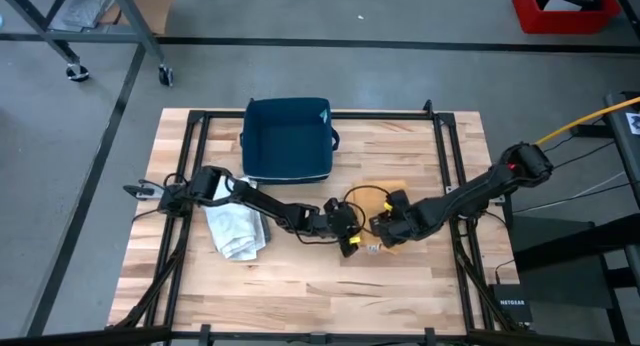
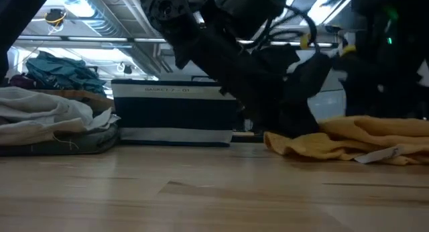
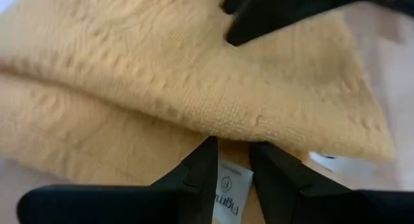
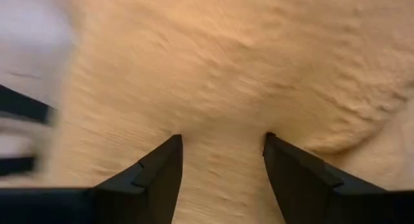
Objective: Fold towel
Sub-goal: Stack the folded yellow towel on top of the folded white patterned towel
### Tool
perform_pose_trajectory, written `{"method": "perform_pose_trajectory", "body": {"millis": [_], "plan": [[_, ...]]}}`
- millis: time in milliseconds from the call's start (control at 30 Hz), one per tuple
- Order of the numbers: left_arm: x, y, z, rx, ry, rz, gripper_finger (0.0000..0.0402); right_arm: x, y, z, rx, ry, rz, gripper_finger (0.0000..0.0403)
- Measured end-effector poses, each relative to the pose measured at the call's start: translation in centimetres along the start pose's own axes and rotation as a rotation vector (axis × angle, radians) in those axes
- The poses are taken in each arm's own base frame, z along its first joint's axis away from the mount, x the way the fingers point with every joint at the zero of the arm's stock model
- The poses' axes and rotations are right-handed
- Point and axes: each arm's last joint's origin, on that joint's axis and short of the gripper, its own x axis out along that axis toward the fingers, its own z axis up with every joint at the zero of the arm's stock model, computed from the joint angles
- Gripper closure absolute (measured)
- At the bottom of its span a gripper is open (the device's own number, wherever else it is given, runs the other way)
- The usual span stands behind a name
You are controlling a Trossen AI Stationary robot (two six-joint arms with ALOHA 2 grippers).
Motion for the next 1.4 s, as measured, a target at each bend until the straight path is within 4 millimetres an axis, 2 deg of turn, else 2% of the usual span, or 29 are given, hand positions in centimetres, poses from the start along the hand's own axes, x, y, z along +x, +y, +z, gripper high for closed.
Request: {"method": "perform_pose_trajectory", "body": {"millis": [233, 367, 467, 733, 967, 1200, 1400], "plan": [[-3.4, -0.6, 3.2, -0.003, -0.014, -0.011, 0.0320, -3.7, 1.2, 0.3, -0.041, -0.037, 0.081, 0.0187], [-5.1, -0.7, 4.8, 0.058, -0.024, -0.015, 0.0320, -4.9, 1.9, 0.1, -0.092, -0.061, 0.125, 0.0187], [-5.5, -0.8, 5.5, 0.078, -0.055, -0.028, 0.0320, -5.5, 2.4, 0.0, -0.119, -0.057, 0.160, 0.0187], [-5.5, -0.4, 5.0, 0.125, 0.002, 0.000, 0.0316, -5.6, 2.9, -0.1, -0.112, -0.039, 0.213, 0.0187], [-5.4, 0.5, 4.3, 0.054, 0.092, 0.056, 0.0268, -5.2, 2.4, 0.3, -0.125, 0.010, 0.147, 0.0187], [-4.8, 2.1, 4.7, -0.217, 0.093, 0.110, 0.0220, -5.2, 0.6, 0.3, -0.150, 0.058, -0.028, 0.0187], [-4.4, 3.4, 5.3, -0.394, 0.075, 0.145, 0.0214, -5.3, -1.0, 0.4, -0.136, 0.100, -0.198, 0.0187]]}}
